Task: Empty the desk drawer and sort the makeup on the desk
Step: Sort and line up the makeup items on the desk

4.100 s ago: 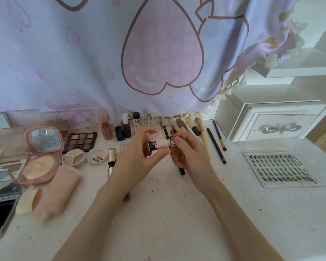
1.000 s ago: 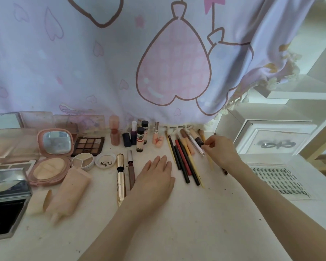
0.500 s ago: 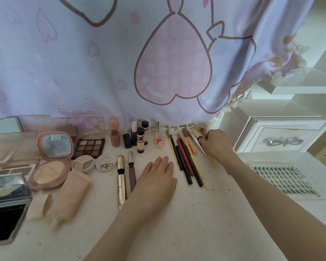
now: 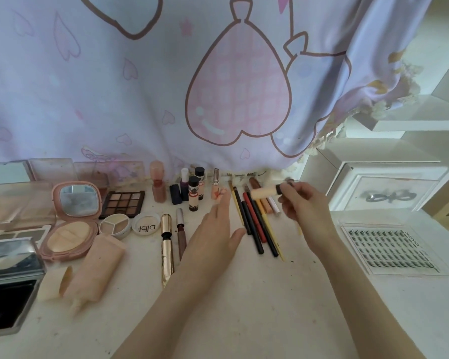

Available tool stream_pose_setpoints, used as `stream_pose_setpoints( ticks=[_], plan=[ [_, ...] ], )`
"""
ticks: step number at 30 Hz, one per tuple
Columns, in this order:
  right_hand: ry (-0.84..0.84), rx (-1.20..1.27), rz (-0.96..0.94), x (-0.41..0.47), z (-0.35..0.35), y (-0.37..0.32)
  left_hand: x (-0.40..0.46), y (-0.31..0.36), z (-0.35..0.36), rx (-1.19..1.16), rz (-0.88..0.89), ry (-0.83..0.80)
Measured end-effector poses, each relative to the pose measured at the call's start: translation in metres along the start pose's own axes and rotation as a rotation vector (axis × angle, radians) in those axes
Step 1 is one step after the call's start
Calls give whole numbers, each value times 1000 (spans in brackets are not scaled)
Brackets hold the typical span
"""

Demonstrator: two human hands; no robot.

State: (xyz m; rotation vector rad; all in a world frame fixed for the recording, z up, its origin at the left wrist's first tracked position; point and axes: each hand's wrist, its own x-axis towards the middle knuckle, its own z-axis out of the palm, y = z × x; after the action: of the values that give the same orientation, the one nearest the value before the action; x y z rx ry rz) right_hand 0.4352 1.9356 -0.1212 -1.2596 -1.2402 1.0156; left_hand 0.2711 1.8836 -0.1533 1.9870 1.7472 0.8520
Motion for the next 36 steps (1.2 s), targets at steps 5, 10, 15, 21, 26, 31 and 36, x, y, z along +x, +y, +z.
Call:
stream_pose_setpoints(
  ticks=[5, 10, 15, 21, 26, 31, 36],
  plan=[
    [-229, 237, 141, -25, 21, 4, -3, 7, 0, -165, 109, 182],
    [-239, 253, 285, -34, 30, 6, -4, 11, -1, -143, 168, 265],
    [-248, 337, 381, -45, 31, 6, 0, 16, -8, 195, 195, 410],
    [-285, 72, -36, -49, 29, 7, 5, 9, -6, -229, -61, 177],
    [-189, -91, -101, -45, 29, 14, -1, 7, -12, -124, 44, 86],
    [-181, -18, 1, -41, 24, 17, -6, 10, -6, 1, 157, 47],
    [-196, -10, -24, -40, 24, 17, -1, 7, -10, 162, 133, -13]
  ],
)
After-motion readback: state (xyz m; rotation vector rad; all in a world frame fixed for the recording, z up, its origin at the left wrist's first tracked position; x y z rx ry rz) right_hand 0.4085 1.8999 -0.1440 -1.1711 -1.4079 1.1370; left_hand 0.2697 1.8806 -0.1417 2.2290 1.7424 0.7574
